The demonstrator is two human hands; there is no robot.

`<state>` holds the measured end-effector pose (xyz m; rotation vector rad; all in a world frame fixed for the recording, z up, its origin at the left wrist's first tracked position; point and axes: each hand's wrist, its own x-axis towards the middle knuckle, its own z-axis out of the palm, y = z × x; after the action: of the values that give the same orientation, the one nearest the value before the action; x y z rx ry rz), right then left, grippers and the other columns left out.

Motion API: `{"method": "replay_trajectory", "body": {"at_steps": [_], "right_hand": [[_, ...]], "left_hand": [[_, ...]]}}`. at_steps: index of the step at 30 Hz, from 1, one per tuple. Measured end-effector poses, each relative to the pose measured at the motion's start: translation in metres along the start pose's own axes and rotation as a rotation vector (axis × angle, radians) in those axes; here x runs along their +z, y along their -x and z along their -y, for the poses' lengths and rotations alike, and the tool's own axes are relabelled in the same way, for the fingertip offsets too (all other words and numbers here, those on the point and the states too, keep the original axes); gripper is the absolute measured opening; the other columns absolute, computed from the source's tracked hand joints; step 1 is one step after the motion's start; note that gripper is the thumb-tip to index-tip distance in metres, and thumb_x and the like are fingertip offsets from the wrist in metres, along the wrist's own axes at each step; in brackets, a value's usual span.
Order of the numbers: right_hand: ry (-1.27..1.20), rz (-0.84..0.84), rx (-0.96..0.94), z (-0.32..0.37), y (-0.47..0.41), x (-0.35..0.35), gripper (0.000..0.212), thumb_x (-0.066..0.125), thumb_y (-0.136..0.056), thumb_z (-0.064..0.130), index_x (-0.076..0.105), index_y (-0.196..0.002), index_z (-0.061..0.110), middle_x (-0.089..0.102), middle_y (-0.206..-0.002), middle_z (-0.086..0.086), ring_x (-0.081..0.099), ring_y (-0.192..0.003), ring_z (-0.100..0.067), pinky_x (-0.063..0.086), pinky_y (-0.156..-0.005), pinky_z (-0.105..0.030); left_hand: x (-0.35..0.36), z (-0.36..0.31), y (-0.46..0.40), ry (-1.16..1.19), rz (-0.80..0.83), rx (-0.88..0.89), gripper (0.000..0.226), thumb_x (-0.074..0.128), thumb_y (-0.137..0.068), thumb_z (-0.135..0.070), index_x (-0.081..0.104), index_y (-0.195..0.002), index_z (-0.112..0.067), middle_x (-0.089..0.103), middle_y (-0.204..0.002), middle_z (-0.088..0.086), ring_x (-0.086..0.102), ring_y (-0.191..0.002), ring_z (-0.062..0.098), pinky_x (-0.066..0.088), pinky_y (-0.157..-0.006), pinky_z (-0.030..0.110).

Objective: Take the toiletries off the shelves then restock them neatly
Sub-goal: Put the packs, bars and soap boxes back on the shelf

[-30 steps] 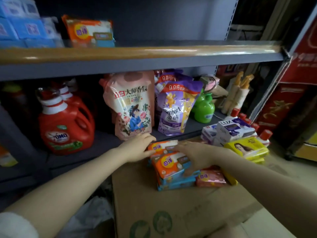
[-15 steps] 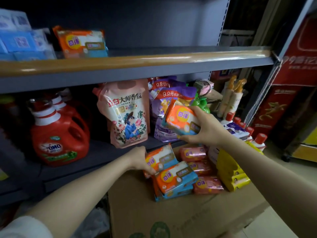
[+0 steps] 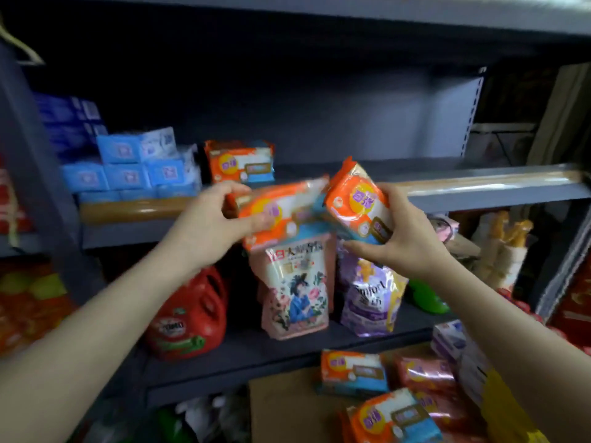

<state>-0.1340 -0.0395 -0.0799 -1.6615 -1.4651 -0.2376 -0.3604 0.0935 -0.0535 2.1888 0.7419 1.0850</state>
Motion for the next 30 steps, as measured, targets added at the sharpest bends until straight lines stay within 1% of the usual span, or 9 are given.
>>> {"method": "replay_trajectory", "body": {"at_steps": [3,6,7,12,17,21,23,26,30], "right_hand": [[0.032,0.004,-0.058,0.018,-0.028,-0.002,0.076,0.084,-0.059,0.035,0.042,-0.121,0.020,0.054,-0.096,0.015,0.053,-0.082,-0.003,0.038,-0.065,-0.008],[0.118,-0.021,-0.117,0.032,-0.057,-0.004,0.079,0.082,-0.060,0.041,0.041,-0.123,0.020,0.050,-0.105,0.008,0.051,-0.091,-0.010,0.042,-0.074,-0.025],[0.138,-0.023,-0.130,0.036,-0.066,-0.003,0.080,0.082,-0.061,0.042,0.040,-0.125,0.019,0.049,-0.106,0.008,0.050,-0.092,-0.009,0.042,-0.074,-0.026],[0.191,-0.004,-0.166,0.042,-0.103,0.009,0.083,0.081,-0.063,0.043,0.037,-0.130,0.020,0.051,-0.118,0.000,0.051,-0.102,-0.014,0.047,-0.078,-0.029],[0.353,0.019,-0.161,0.038,-0.121,0.028,0.083,0.076,-0.067,0.050,0.035,-0.132,0.022,0.050,-0.121,0.000,0.046,-0.111,-0.018,0.048,-0.078,-0.035],[0.354,0.027,-0.158,0.043,-0.137,0.035,0.081,0.076,-0.067,0.052,0.036,-0.131,0.022,0.052,-0.122,-0.001,0.045,-0.115,-0.020,0.046,-0.077,-0.035],[0.351,0.031,-0.155,0.046,-0.144,0.037,0.082,0.075,-0.068,0.051,0.034,-0.132,0.022,0.051,-0.123,-0.002,0.045,-0.115,-0.020,0.048,-0.077,-0.036],[0.454,0.082,-0.181,0.049,-0.149,0.044,0.084,0.076,-0.068,0.050,0.032,-0.135,0.022,0.050,-0.124,-0.003,0.044,-0.115,-0.021,0.048,-0.078,-0.037],[0.465,0.230,-0.191,0.053,-0.157,0.064,0.086,0.079,-0.066,0.045,0.031,-0.135,0.023,0.048,-0.128,-0.004,0.041,-0.118,-0.022,0.047,-0.087,-0.039]], "left_hand": [[-0.031,-0.006,-0.030,0.066,-0.164,0.058,0.035,0.076,-0.067,-0.035,0.052,-0.091,-0.027,0.058,-0.081,-0.013,0.055,-0.070,-0.002,0.047,-0.070,0.022],[-0.045,-0.011,-0.063,-0.117,-0.258,0.122,0.037,0.075,-0.075,-0.026,0.052,-0.103,-0.021,0.056,-0.086,-0.010,0.054,-0.079,0.009,0.044,-0.068,0.024],[-0.044,-0.012,-0.073,-0.204,-0.265,0.130,0.038,0.075,-0.076,-0.027,0.053,-0.107,-0.019,0.057,-0.090,-0.006,0.054,-0.082,0.012,0.042,-0.068,0.024],[-0.023,0.007,-0.111,-0.542,-0.163,0.078,0.048,0.073,-0.077,-0.030,0.052,-0.116,-0.012,0.060,-0.109,0.014,0.055,-0.101,0.030,0.042,-0.080,0.034],[-0.008,0.030,-0.125,-0.658,-0.145,-0.015,0.048,0.067,-0.084,-0.028,0.047,-0.124,-0.012,0.053,-0.119,0.016,0.054,-0.105,0.033,0.044,-0.083,0.038],[-0.007,0.025,-0.130,-0.898,-0.135,-0.028,0.037,0.060,-0.086,-0.010,0.049,-0.121,-0.009,0.042,-0.125,0.014,0.046,-0.112,0.033,0.045,-0.083,0.041],[-0.013,0.021,-0.127,-0.930,-0.142,0.036,0.035,0.054,-0.088,-0.007,0.050,-0.123,-0.008,0.042,-0.128,0.013,0.041,-0.117,0.031,0.044,-0.084,0.040],[-0.031,0.026,-0.112,-0.845,-0.175,0.206,0.032,0.046,-0.093,-0.009,0.052,-0.125,-0.009,0.051,-0.125,0.010,0.046,-0.115,0.027,0.044,-0.087,0.039],[-0.055,0.045,-0.078,-0.829,-0.193,0.567,0.031,0.040,-0.091,-0.020,0.065,-0.102,-0.006,0.065,-0.097,0.009,0.060,-0.093,0.028,0.048,-0.077,0.039]]}}
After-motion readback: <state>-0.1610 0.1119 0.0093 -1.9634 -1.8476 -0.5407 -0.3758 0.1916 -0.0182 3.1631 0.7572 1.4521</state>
